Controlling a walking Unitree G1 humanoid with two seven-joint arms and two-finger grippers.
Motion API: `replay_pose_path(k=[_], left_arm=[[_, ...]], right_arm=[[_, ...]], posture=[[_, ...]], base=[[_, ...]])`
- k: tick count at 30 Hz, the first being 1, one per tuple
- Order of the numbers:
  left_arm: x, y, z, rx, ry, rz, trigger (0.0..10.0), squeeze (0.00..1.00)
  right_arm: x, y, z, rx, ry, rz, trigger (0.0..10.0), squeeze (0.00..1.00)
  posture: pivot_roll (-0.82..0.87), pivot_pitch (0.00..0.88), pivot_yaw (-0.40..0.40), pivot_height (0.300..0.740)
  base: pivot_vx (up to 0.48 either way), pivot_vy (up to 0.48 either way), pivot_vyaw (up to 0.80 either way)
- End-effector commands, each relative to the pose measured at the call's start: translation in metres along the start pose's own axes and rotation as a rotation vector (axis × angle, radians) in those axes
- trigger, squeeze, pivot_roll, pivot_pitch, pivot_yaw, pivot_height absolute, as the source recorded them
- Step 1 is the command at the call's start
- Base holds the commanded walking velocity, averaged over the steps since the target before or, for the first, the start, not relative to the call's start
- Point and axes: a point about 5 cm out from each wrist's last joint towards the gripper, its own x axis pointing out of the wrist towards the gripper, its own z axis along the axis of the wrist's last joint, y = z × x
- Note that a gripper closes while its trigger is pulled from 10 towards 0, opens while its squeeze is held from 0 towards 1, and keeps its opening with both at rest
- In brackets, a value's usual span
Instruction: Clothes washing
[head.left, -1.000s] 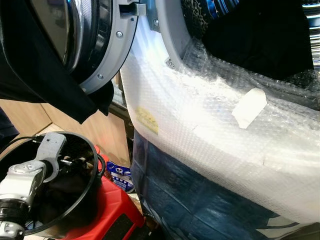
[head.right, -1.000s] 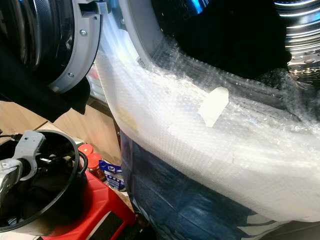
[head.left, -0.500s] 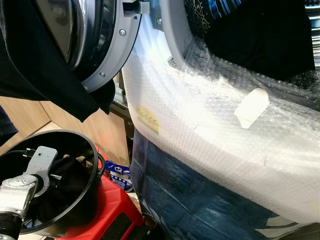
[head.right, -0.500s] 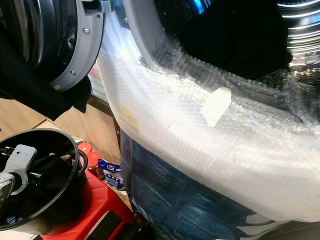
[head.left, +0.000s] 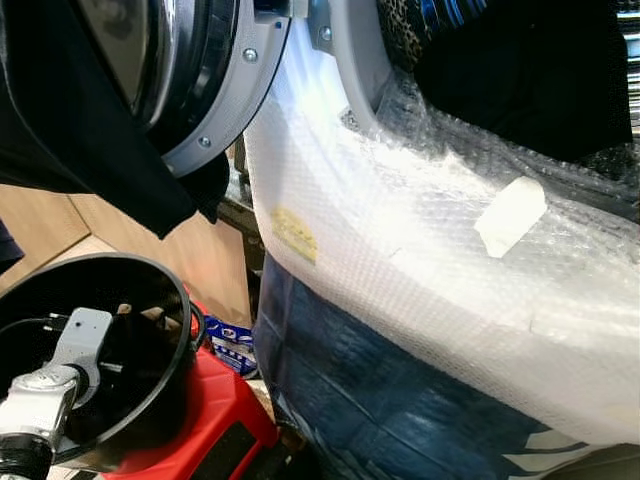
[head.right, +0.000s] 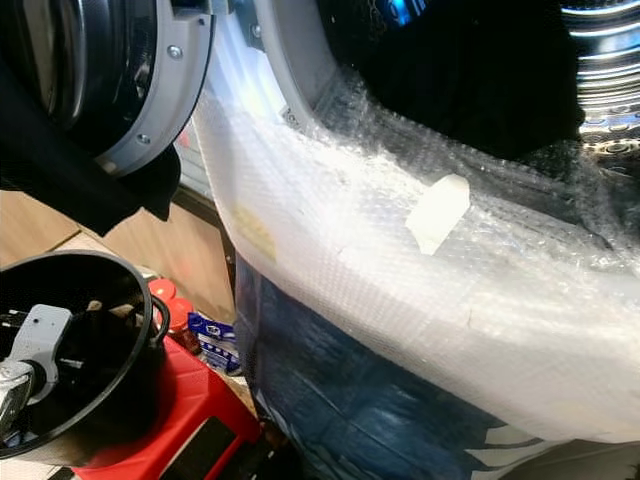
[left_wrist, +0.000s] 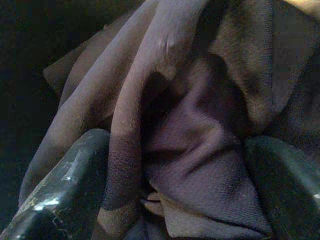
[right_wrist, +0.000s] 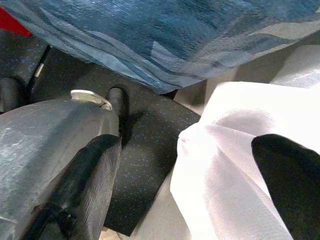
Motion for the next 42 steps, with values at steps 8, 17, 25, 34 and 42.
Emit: replay_pose_path(k=[8,17,25,34,42], left_arm=[[0.002,-0.010,-0.017,0.000,0.044,-0.029,0.0,0.00],[0.003,-0.012,-0.009,0.007,0.020,-0.046,0.0,0.00],[0.004,-0.016,-0.005,0.017,0.004,-0.064,0.0,0.00],[0.004,-0.016,-0.003,0.025,-0.006,-0.069,0.0,0.00],[0.005,-0.027,0.001,0.063,-0.024,-0.117,0.0,0.00]], right_arm=[[-0.001,-0.004,-0.007,-0.012,0.025,-0.007,10.0,0.00],[-0.001,-0.003,-0.008,-0.009,0.028,-0.005,10.0,0.00],[-0.001,0.001,-0.006,-0.007,0.025,0.003,10.0,0.00],[0.000,0.005,-0.007,-0.006,0.031,0.013,10.0,0.00],[0.000,0.006,-0.006,-0.033,0.034,0.024,10.0,0.00]], posture=[[-0.02,0.205,-0.116,0.740],[-0.02,0.202,-0.113,0.740],[-0.02,0.194,-0.107,0.740],[-0.02,0.197,-0.106,0.740],[-0.01,0.191,-0.111,0.740]], base=[[0.000,0.000,0.00],[0.000,0.000,0.00],[0.000,0.000,0.00],[0.000,0.000,0.00],[0.000,0.000,0.00]])
